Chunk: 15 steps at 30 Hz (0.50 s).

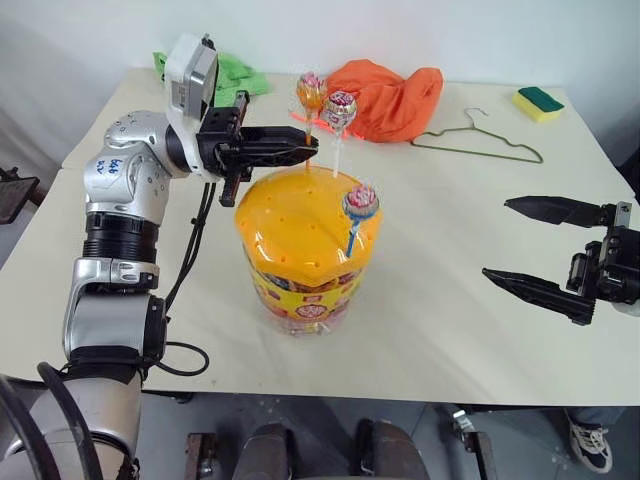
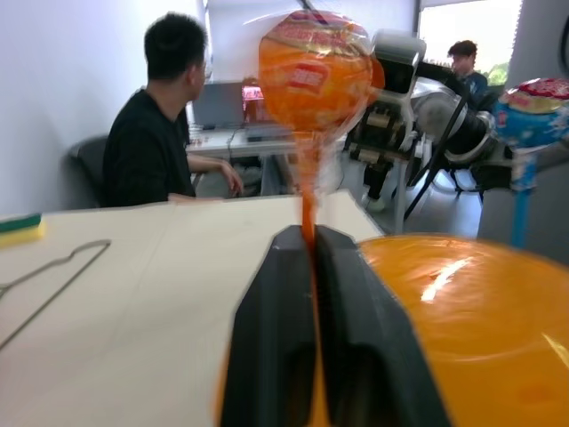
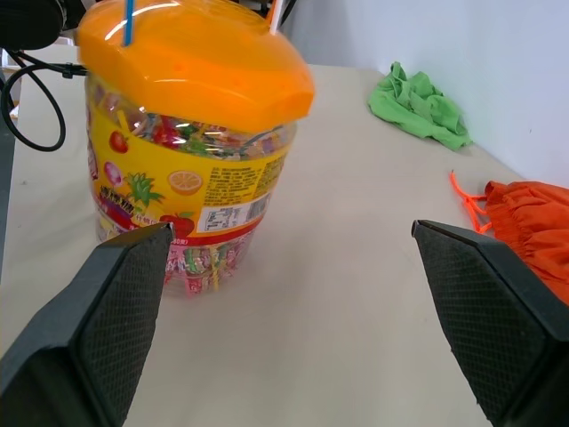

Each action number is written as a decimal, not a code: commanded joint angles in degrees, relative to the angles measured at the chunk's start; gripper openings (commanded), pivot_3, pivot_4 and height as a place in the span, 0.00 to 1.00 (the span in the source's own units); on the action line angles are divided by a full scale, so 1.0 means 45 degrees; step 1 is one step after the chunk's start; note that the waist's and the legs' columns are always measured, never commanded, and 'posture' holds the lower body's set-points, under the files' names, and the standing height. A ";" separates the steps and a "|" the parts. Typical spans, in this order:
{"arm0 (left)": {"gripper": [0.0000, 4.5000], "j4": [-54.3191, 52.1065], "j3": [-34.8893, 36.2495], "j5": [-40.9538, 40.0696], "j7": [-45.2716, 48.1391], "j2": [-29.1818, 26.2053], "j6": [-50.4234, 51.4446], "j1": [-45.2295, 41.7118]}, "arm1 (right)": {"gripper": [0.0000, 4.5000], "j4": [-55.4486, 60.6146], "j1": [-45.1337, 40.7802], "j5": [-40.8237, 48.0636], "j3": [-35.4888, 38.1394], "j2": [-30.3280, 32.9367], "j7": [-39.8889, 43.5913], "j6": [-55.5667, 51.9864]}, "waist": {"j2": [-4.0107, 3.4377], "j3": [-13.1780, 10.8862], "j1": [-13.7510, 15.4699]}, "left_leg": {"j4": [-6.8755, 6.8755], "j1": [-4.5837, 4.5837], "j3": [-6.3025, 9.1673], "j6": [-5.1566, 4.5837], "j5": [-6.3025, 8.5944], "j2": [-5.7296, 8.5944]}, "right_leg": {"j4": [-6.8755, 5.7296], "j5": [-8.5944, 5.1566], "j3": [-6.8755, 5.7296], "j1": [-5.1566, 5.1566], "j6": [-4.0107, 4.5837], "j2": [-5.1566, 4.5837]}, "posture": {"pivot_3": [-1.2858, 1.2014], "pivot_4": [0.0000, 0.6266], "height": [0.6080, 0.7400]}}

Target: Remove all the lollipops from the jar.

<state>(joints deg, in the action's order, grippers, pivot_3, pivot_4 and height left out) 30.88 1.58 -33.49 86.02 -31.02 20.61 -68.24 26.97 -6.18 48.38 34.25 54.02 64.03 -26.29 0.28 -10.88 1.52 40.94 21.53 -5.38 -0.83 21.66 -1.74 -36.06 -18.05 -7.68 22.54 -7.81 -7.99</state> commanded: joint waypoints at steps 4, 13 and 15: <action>0.01 -0.1284 0.0816 -0.0633 0.0125 -0.0336 0.0576 -0.0716 | 1.00 0.0104 -0.0180 0.0242 0.0475 0.0178 0.0069 0.0301 | 0.0000 0.0000 -0.0021 | -0.0002 0.0000 0.0002 0.0000 0.0000 -0.0001 | 0.0001 0.0000 0.0000 0.0000 0.0000 0.0000 | 0.52 0.24 1.00; 0.01 -0.1054 0.0541 0.1692 -0.4485 -0.1689 0.3024 -0.1365 | 1.00 -0.0195 -0.0514 0.0089 0.0162 0.0258 0.0291 0.0397 | 0.0000 0.0000 -0.0031 | -0.0004 -0.0002 0.0008 0.0000 0.0001 -0.0001 | -0.0001 0.0000 0.0002 0.0000 0.0000 0.0000 | 0.52 0.24 1.00; 0.01 -0.0608 0.0273 0.2424 -0.5869 -0.2006 0.4289 -0.1632 | 1.00 -0.0284 -0.0589 0.0076 0.0095 0.0292 0.0338 0.0402 | 0.0001 0.0000 0.0000 | -0.0004 -0.0002 0.0008 -0.0001 0.0001 0.0002 | -0.0001 0.0001 0.0003 0.0000 -0.0001 0.0000 | 0.52 0.24 1.00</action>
<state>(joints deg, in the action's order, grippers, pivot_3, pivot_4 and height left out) 27.65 3.10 -25.15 64.65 -38.97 35.88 -73.91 25.57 -8.13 48.34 34.00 54.05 65.31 -25.21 0.28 -10.88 1.52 40.92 21.52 -5.33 -0.83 21.66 -1.73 -36.06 -18.05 -7.67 22.53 -7.83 -7.99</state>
